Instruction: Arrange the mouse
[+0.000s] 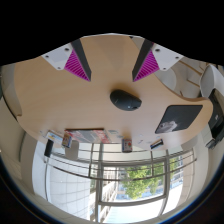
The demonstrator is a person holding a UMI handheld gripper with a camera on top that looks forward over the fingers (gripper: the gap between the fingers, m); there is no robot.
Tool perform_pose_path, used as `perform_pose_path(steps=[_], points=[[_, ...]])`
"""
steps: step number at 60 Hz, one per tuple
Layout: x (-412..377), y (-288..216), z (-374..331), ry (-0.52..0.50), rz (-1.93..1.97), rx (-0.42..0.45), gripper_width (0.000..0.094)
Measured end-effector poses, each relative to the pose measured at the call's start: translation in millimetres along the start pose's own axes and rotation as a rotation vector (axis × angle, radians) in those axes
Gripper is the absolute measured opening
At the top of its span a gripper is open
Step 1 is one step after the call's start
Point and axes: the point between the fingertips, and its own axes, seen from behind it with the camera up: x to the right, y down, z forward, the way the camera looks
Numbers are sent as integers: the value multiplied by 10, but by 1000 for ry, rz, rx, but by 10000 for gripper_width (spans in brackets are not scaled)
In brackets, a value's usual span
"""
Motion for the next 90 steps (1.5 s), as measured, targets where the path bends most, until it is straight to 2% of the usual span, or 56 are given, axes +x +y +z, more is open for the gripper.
perform_pose_path(steps=[18,35,40,44,53,62,68,74,79,84,90], points=[[-328,-318,910,-65,-87,-32,848],[-181,-554,1289,-76,-23,-29,830],[-135,-616,1349,-72,-14,-22,714],[-183,-653,1377,-87,-21,-7,531],[-172,-659,1397,-68,-31,1,443],[-149,-704,1333,-3,-37,-8,381],[-132,-1121,1155,47,-17,50,383],[-157,-1893,873,98,29,177,381],[-374,-2598,596,100,69,291,381],[-837,-3208,367,61,79,385,380],[-1741,-3413,352,-46,51,420,379]])
